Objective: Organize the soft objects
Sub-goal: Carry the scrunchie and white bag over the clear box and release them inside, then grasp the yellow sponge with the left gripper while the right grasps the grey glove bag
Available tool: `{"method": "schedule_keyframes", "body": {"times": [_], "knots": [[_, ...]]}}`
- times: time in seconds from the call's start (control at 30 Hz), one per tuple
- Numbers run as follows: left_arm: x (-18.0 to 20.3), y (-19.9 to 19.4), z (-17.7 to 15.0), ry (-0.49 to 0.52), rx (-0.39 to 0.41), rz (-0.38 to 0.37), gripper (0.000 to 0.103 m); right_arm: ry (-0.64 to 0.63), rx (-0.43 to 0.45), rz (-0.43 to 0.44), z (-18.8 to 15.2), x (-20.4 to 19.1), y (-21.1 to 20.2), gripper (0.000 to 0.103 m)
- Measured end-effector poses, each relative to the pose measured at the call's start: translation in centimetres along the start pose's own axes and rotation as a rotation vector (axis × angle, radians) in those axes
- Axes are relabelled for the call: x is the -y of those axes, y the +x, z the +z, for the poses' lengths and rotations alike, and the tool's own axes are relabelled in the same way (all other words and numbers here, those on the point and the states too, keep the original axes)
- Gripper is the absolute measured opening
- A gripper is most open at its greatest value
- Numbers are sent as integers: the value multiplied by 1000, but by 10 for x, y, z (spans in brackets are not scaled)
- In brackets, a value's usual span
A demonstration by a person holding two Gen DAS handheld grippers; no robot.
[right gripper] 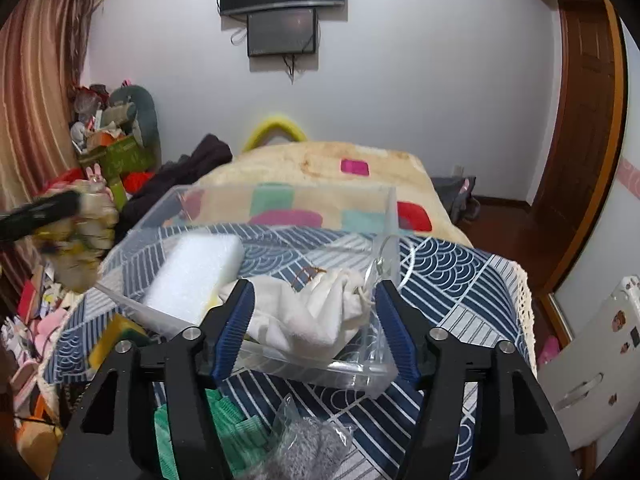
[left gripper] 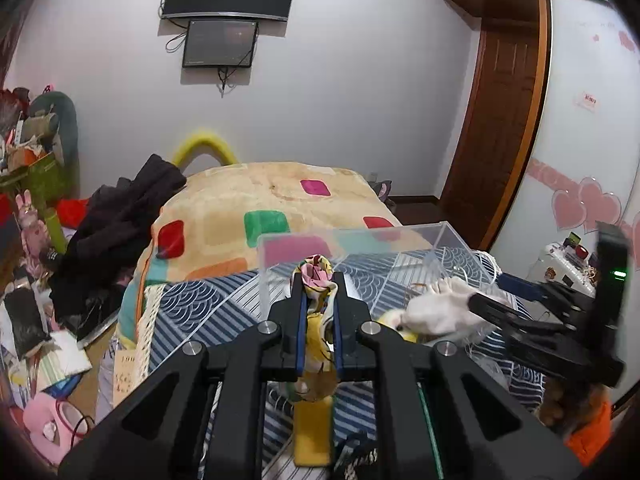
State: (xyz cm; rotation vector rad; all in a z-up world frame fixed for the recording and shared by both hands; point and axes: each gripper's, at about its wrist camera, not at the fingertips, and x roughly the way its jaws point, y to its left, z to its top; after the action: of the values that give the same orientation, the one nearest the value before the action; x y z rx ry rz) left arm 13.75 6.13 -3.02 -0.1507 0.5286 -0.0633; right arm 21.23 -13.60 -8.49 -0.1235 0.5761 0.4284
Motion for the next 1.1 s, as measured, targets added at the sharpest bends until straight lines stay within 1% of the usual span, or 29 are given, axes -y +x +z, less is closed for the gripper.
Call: {"method": "schedule_keyframes", "body": {"times": [0.07,0.13,0.27,0.33,0.37,0.43,0.5,0.53,0.57,0.67,0.73,0.77,0.8,0.9,0.97,1.0,1.1], "knots": [[4,11,2,13,-5,1,10,9,23,13,0,2,-9,67],[9,21,3,23,-15,-7,10,13,37,17,0,3,-13,69],[20,47,1,53,-40,-17,10,21,43,27,-1,2,-17,70],[24,62,-1,63,-68,1,11,22,42,26,-3,1,-18,70],[25,68,-3,65,-88,6,12,22,40,27,-5,1,-18,71],[25,83,-8,57,-146,14,18,21,31,26,-9,1,-19,72],[25,87,-12,47,-169,6,27,20,15,21,-15,0,-18,72],[24,86,-15,42,-172,1,29,19,5,19,-17,-1,-17,73],[23,84,-16,36,-171,-7,34,21,-4,17,-21,-1,-17,73],[24,71,-18,31,-160,-29,38,23,-30,17,-28,-1,-15,73],[26,62,-17,38,-145,-35,41,21,-40,15,-30,-2,-14,73],[27,55,-16,46,-131,-37,47,20,-39,12,-30,-3,-16,73],[28,49,-15,52,-120,-33,53,20,-36,10,-33,-2,-20,73],[28,31,-15,64,-83,-17,60,20,-20,4,-33,-1,-28,75],[25,21,-18,67,-74,-13,64,23,-11,-2,-35,-2,-32,82],[24,18,-21,66,-74,-11,66,25,-11,-3,-37,-2,-33,83],[18,12,-33,57,-89,2,68,32,-34,0,-42,-2,-28,83]]}}
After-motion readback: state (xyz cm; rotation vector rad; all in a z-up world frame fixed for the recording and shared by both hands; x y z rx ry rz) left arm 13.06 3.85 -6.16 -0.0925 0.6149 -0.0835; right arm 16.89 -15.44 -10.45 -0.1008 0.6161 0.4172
